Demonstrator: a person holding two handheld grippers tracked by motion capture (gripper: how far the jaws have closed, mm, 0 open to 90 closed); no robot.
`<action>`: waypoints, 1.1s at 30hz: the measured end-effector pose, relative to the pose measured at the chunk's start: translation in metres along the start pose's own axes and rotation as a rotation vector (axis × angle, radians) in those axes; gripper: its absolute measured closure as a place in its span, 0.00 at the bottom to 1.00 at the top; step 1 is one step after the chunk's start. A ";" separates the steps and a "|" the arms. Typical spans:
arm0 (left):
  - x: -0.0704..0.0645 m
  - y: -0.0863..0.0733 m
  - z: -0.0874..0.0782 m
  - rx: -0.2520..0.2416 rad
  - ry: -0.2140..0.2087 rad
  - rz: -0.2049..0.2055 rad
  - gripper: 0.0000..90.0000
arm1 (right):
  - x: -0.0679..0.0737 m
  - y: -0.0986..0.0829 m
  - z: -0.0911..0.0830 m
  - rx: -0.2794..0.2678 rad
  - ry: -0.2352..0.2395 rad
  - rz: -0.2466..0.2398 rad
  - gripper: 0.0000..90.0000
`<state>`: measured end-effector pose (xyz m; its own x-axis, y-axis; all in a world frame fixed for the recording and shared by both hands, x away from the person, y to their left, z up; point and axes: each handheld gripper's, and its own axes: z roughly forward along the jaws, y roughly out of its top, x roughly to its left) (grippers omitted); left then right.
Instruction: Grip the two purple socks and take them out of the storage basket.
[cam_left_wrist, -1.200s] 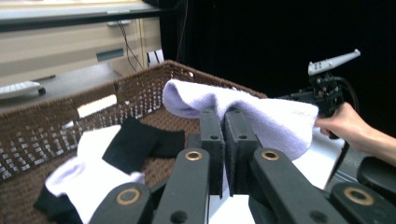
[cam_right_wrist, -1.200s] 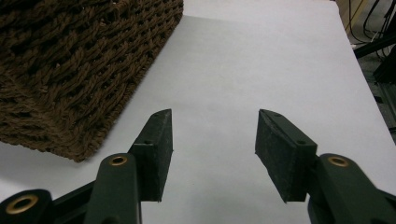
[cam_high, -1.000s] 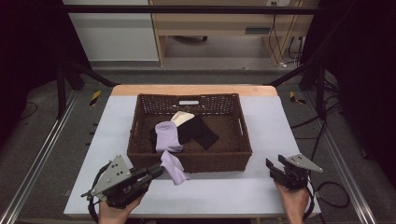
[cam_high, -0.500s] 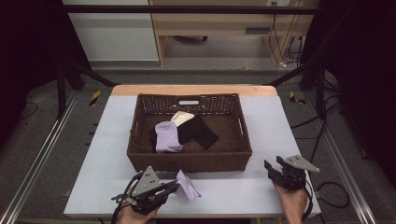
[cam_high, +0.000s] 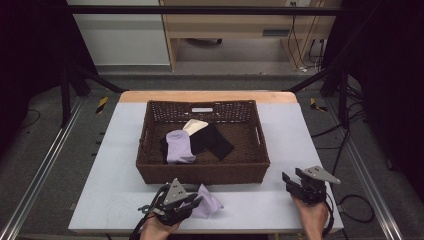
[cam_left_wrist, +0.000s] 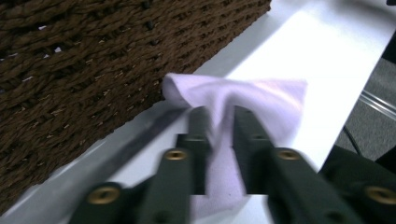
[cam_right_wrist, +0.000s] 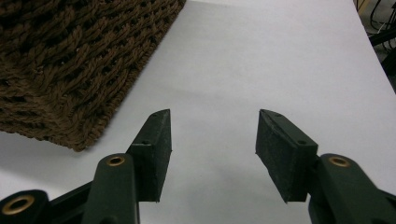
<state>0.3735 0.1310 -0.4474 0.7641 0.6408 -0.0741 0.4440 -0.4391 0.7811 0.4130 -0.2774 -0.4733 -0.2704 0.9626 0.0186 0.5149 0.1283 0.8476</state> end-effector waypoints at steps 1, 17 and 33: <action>0.000 0.000 -0.001 -0.004 -0.002 -0.002 0.75 | 0.000 0.000 0.000 0.000 -0.001 -0.002 0.51; 0.015 0.031 -0.062 -0.198 0.089 -0.012 0.58 | -0.002 0.002 -0.002 -0.016 -0.006 0.010 0.51; 0.086 0.103 -0.073 -0.268 0.267 -0.050 0.54 | -0.001 0.005 -0.002 -0.020 -0.003 0.007 0.53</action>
<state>0.4507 0.1870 -0.3282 0.5799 0.8145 0.0203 0.3127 -0.2456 0.9176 0.4139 -0.2780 -0.4681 -0.2648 0.9640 0.0227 0.5007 0.1173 0.8577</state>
